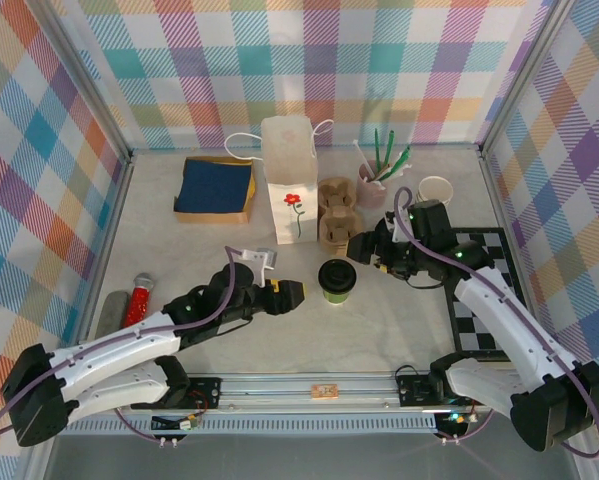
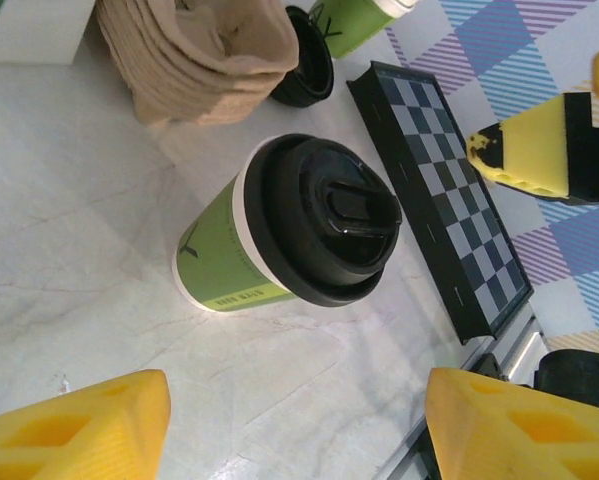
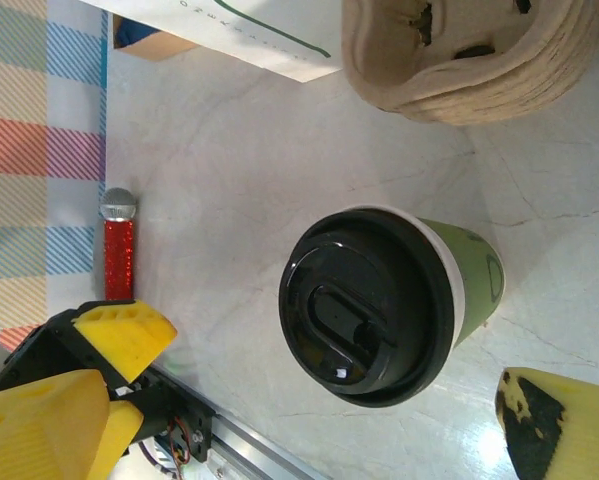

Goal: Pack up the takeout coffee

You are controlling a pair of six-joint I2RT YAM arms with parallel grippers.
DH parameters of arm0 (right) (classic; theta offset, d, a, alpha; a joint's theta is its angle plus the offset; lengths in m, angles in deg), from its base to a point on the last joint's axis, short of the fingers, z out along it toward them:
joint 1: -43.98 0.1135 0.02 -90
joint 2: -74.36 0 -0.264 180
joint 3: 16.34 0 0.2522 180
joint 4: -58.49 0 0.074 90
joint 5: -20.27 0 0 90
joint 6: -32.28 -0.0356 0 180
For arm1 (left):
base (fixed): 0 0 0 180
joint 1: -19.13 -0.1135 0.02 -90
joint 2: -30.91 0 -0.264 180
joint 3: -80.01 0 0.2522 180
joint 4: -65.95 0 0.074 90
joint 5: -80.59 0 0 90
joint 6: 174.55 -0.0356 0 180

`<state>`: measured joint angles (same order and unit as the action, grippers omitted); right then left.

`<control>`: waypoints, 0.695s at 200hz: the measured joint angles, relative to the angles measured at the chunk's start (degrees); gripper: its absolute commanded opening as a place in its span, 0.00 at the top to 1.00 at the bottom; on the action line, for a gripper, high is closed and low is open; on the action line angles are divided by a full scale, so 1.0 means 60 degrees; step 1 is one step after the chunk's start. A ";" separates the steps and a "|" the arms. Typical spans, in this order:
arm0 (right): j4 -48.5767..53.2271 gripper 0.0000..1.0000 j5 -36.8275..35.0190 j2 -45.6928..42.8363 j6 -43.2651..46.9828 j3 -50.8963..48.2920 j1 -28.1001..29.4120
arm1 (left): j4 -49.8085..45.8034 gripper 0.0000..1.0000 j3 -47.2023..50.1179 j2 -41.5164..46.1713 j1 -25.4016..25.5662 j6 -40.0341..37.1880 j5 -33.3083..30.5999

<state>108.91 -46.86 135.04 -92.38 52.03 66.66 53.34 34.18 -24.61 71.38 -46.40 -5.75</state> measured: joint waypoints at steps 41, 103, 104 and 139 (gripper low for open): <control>0.0051 0.01 0.0069 -0.0015 0.0117 -0.0171 -0.0040 | 0.0557 0.34 0.0015 -0.1082 -0.0055 0.0178 0.0317; 0.0051 0.01 0.0098 -0.0022 0.0120 -0.0554 -0.0040 | 0.1534 0.35 0.0015 -0.2422 -0.0113 0.0291 0.0678; 0.0051 0.01 0.0098 -0.0022 0.0117 -0.0554 -0.0040 | 0.1541 0.35 0.0015 -0.2430 -0.0117 0.0291 0.0678; 0.0029 0.01 0.0098 -0.0270 0.0120 -0.0667 -0.0040 | 0.1840 0.35 0.0007 -0.2601 -0.0142 0.0361 0.0750</control>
<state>109.09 -46.27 133.42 -91.66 48.03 66.42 64.38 34.22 -40.22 70.53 -44.23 -1.25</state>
